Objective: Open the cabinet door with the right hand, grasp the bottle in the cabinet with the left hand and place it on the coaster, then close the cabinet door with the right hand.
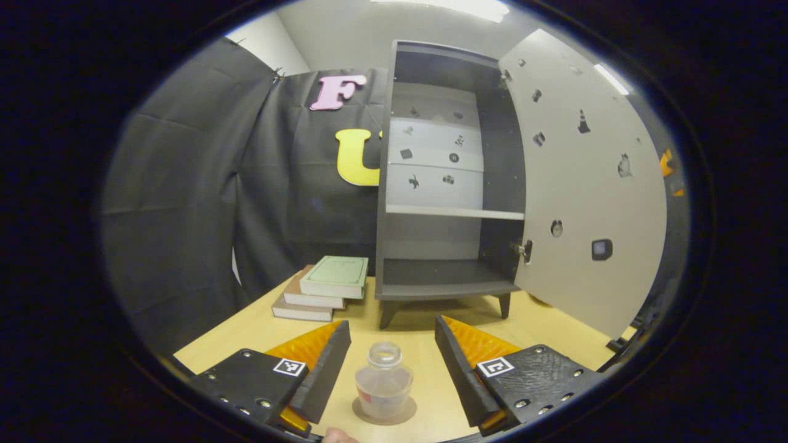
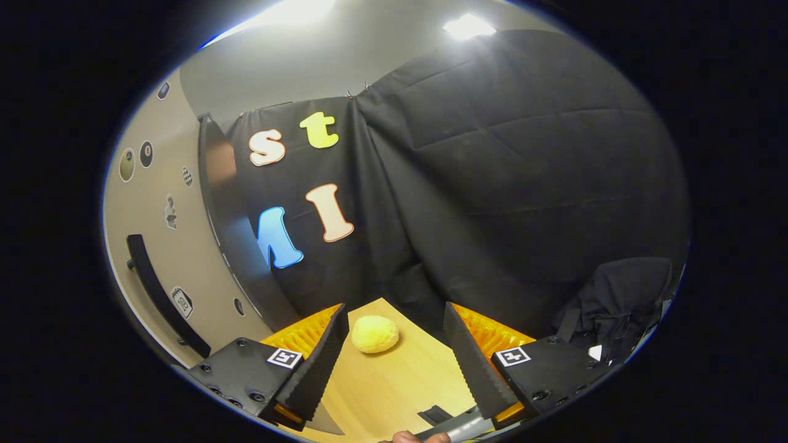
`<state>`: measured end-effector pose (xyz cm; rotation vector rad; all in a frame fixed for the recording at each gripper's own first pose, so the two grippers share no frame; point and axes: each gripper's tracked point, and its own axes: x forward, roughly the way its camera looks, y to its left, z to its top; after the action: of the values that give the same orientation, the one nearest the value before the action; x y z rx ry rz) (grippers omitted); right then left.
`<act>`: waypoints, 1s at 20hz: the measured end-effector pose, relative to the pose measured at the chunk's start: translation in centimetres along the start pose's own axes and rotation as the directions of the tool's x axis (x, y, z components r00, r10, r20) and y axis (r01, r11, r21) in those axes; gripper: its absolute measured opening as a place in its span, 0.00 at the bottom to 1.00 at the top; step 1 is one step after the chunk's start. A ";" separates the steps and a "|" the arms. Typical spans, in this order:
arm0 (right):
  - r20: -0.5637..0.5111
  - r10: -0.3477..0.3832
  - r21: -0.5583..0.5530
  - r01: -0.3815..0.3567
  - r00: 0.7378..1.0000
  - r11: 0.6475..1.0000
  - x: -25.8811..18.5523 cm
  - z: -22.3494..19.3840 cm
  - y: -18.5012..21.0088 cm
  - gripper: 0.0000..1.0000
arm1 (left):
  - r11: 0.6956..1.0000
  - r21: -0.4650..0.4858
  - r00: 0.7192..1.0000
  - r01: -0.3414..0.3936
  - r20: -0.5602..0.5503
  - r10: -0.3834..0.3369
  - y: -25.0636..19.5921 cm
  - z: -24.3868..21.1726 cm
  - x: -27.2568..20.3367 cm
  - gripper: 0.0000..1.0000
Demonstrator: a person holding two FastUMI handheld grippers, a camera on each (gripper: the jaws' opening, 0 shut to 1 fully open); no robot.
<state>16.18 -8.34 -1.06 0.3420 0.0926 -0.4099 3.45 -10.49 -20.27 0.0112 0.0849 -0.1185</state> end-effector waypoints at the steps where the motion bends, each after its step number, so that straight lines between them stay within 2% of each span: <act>1: -0.007 -0.003 0.010 0.003 1.000 1.000 0.6 -0.4 -0.3 0.98 | 1.000 -0.006 1.000 -0.018 0.009 0.018 0.0 1.3 -0.6 0.82; 2: -0.007 -0.002 0.017 0.002 1.000 1.000 1.1 -0.7 -0.5 0.93 | 0.999 -0.009 0.999 -0.035 0.016 0.035 0.1 2.8 -1.3 0.88; 3: -0.001 -0.006 0.017 0.006 1.000 1.000 1.6 -0.9 -0.8 0.93 | 0.999 -0.011 0.998 -0.047 0.032 0.048 0.1 4.4 -2.0 0.82; 4: 0.000 -0.009 0.013 0.009 1.000 1.000 2.0 -1.3 -1.1 0.98 | 0.998 -0.014 0.997 -0.056 0.043 0.057 0.1 6.0 -2.7 0.85; 5: -0.006 -0.001 0.006 0.002 1.000 1.000 2.4 -1.9 -1.0 0.98 | 0.998 -0.015 0.997 -0.064 0.052 0.065 -0.1 7.3 -3.3 0.82; 6: -0.014 0.008 -0.006 -0.008 1.000 1.000 2.9 -2.4 -0.8 0.98 | 0.997 -0.016 0.995 -0.077 0.054 0.078 -0.2 8.4 -4.1 0.85; 7: -0.019 0.017 -0.021 -0.017 1.000 1.000 3.3 -2.6 -0.7 0.92 | 0.996 -0.016 0.995 -0.087 0.053 0.088 -0.4 9.4 -4.7 0.85; 8: -0.021 0.026 -0.035 -0.026 0.999 0.999 3.7 -2.7 -0.6 0.93 | 0.995 -0.019 0.994 -0.096 0.050 0.097 -0.6 10.3 -5.4 0.85; 9: -0.021 0.039 -0.043 -0.040 0.999 0.998 4.1 -2.6 -0.3 0.98 | 0.994 -0.021 0.993 -0.105 0.042 0.106 -0.9 11.0 -5.9 0.85; 11: -0.011 0.079 -0.056 -0.079 0.997 0.995 4.6 -1.9 0.7 0.98 | 0.995 -0.038 0.996 -0.089 -0.003 0.089 -2.4 11.3 -6.4 0.82; 14: 0.008 0.136 -0.115 -0.134 0.991 0.984 5.3 -0.7 1.9 0.98 | 0.990 -0.117 0.995 -0.084 -0.066 0.077 -4.7 11.4 -6.4 0.85; 15: 0.008 0.162 -0.136 -0.160 0.987 0.978 5.4 -0.3 2.5 0.93 | 0.989 -0.123 0.996 -0.079 -0.058 0.072 -5.6 12.2 -6.4 0.83; 16: 0.005 0.190 -0.154 -0.187 0.982 0.970 5.6 0.1 3.2 0.98 | 0.990 -0.105 0.994 -0.093 -0.061 0.087 -5.9 12.5 -6.5 0.86; 17: 0.003 0.220 -0.167 -0.217 0.975 0.962 5.5 0.5 4.0 0.98 | 0.991 -0.074 0.992 -0.107 -0.071 0.102 -5.9 12.5 -6.7 0.82; 19: -0.001 0.298 -0.180 -0.293 0.955 0.939 5.0 1.3 5.9 0.98 | 0.992 -0.022 0.989 -0.125 -0.076 0.123 -6.6 13.3 -7.3 0.82; 20: -0.007 0.327 -0.187 -0.322 0.945 0.928 4.8 1.3 6.6 0.93 | 0.991 -0.010 0.988 -0.133 -0.080 0.132 -7.0 13.6 -7.6 0.82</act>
<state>23.28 -4.96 1.46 0.1621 0.0482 -0.0751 -3.77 -16.76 -6.09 0.0063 0.1644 0.0154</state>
